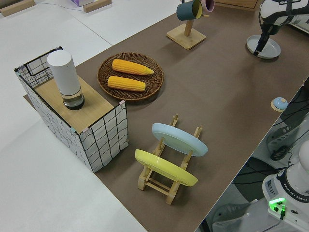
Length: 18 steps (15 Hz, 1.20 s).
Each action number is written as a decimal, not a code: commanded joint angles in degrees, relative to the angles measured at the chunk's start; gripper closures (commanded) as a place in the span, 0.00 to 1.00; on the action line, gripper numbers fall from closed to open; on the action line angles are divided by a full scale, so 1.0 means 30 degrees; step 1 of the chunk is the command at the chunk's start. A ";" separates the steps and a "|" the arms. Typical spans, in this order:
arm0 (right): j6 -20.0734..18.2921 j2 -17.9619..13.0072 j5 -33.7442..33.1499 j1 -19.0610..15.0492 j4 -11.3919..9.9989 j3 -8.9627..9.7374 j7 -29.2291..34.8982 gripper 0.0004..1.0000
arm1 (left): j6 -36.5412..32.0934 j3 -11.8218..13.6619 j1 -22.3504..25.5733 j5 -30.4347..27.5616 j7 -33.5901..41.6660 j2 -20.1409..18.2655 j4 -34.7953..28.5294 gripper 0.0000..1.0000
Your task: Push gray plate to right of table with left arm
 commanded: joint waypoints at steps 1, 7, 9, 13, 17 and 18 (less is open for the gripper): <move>-0.0200 -0.0112 0.0134 -0.0014 0.0026 -0.0004 0.0061 0.02 | -0.2049 -0.0028 0.1545 -0.1170 0.3009 -0.2158 -0.0661 0.01; -0.0200 -0.0112 0.0134 -0.0014 0.0026 -0.0004 0.0061 0.02 | -0.5654 0.0061 0.4708 -0.1643 0.6997 -0.4475 -0.0661 0.01; -0.0200 -0.0112 0.0134 -0.0014 0.0026 -0.0004 0.0061 0.02 | -0.6213 0.0090 0.5646 -0.1585 0.8023 -0.4797 -0.0632 0.01; -0.0200 -0.0112 0.0134 -0.0014 0.0026 -0.0004 0.0061 0.02 | -0.7588 0.0148 0.7841 -0.1321 1.0743 -0.5500 -0.0515 0.01; -0.0200 -0.0112 0.0134 -0.0014 0.0026 -0.0004 0.0061 0.02 | -0.8878 0.0557 0.9367 -0.0270 1.3352 -0.6174 -0.0339 0.01; -0.0200 -0.0112 0.0134 -0.0014 0.0026 -0.0004 0.0061 0.02 | -0.9200 0.0733 0.9690 -0.0034 1.4114 -0.6350 -0.0281 0.01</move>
